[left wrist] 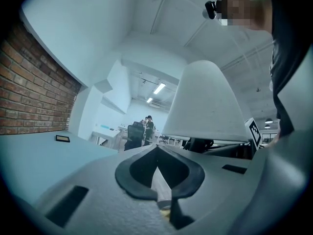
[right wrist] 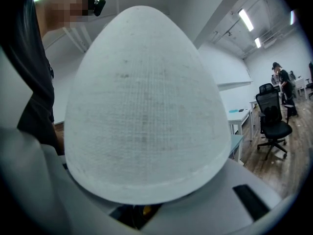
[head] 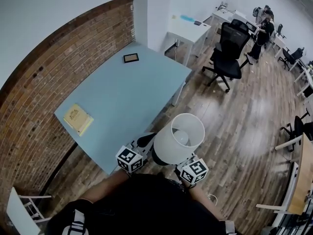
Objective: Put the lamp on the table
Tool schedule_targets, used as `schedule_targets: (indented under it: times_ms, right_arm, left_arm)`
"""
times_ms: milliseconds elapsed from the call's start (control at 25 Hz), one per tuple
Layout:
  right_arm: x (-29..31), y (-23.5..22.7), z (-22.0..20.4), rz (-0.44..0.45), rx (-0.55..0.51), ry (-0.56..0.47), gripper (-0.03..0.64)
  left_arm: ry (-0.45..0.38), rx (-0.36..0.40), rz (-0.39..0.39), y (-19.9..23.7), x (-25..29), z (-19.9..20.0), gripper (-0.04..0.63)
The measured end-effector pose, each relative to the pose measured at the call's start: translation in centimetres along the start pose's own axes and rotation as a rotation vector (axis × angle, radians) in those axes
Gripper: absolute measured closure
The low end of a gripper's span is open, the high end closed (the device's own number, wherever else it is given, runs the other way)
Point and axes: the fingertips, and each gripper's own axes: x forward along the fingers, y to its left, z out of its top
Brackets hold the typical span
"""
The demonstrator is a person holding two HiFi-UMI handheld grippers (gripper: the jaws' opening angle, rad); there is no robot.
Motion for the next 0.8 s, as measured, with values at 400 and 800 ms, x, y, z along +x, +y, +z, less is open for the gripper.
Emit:
schedule_targets:
  times_ms: [400,800]
  right_arm:
    - [-2.4,-4.8,0.4,-0.009,0.027,0.001,0.499]
    - [-1.9,-7.3,1.0,-0.013,0.022,0.008,0.499]
  left_arm:
    - [0.012,0.000,0.003,-1.6,4.7,-0.5,0.586]
    - [0.008,-0.004,-0.007,-0.5,7.7,-0.4,0.586]
